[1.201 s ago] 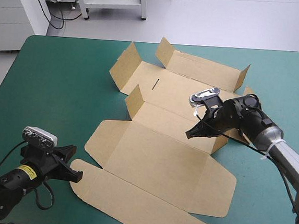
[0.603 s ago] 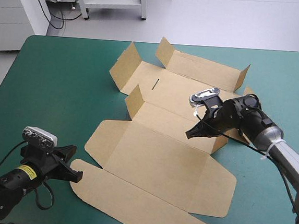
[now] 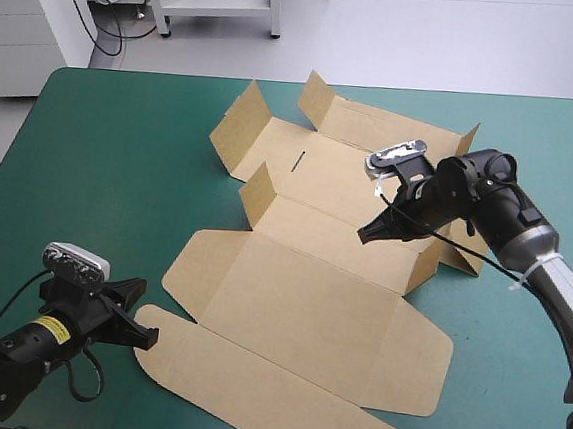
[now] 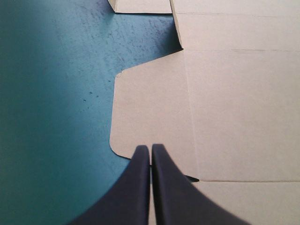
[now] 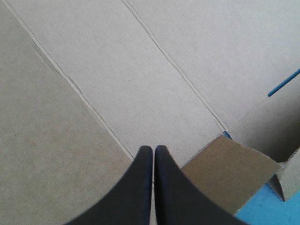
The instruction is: Fold the box
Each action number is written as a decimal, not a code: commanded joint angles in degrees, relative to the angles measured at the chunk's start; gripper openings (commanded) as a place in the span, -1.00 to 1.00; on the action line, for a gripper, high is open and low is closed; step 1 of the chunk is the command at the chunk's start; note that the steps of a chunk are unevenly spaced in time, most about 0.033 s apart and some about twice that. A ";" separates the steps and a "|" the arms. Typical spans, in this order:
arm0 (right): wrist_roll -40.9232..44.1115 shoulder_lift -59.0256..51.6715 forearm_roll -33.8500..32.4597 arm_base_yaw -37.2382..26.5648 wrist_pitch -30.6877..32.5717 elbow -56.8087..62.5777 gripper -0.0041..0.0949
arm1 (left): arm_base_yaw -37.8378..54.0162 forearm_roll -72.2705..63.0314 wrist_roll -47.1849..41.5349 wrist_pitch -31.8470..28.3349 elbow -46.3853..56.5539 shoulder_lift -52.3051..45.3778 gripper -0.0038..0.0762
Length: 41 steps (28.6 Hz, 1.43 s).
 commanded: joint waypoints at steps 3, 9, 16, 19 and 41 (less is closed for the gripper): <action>-0.14 -5.22 -1.47 -0.13 2.15 -7.91 -0.92 | -0.12 -0.52 0.08 -3.34 -1.40 0.50 -0.92; 2.37 -12.51 -6.15 -0.13 4.59 -10.75 -0.92 | -0.12 -0.52 0.08 -3.34 -1.40 0.59 -0.92; 2.91 -16.79 -7.79 -0.13 4.59 -10.64 -0.92 | -0.12 -0.52 0.08 -3.34 -1.40 0.59 -0.92; 2.80 -16.67 -7.79 -0.13 4.59 -10.56 -0.92 | -0.12 -0.52 0.08 -3.23 -1.40 0.59 -0.92; 5.06 -16.15 -7.45 -0.13 4.59 -10.08 0.36 | -0.12 -0.52 -0.61 -1.84 -1.40 0.59 -0.92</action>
